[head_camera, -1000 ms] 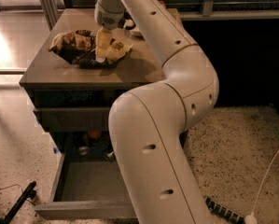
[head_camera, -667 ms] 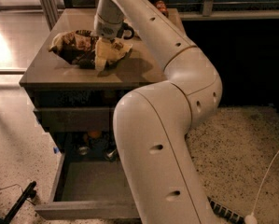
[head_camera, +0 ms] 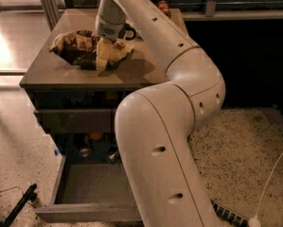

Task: Place brown chip bag into middle drawer

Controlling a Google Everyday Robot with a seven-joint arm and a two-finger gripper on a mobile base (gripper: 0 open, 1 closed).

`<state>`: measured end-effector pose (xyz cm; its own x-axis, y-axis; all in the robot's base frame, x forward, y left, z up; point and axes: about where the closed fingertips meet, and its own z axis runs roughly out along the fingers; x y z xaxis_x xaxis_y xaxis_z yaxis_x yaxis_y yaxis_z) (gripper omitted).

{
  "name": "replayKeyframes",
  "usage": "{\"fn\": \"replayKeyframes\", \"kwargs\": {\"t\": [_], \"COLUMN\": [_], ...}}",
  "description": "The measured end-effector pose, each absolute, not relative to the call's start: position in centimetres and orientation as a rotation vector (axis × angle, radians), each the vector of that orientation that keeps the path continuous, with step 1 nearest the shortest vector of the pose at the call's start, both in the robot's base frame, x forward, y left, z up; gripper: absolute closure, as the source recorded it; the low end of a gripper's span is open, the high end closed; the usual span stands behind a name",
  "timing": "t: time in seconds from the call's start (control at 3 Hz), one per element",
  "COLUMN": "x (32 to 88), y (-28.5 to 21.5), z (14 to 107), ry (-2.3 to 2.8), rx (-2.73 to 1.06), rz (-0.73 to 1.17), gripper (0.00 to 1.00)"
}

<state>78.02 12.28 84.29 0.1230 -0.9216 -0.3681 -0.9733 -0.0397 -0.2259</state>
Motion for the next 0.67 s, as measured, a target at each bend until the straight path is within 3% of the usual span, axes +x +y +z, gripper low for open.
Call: {"fn": "replayKeyframes", "kwargs": {"t": [0.33,0.67], "x": [78.02,78.02], "y": [12.28,12.28], "z": [84.29,84.29], "ry": [1.831,1.830], "rx": [-1.994,-1.994], "rz": [0.169,0.169], "gripper": [0.46,0.69]}}
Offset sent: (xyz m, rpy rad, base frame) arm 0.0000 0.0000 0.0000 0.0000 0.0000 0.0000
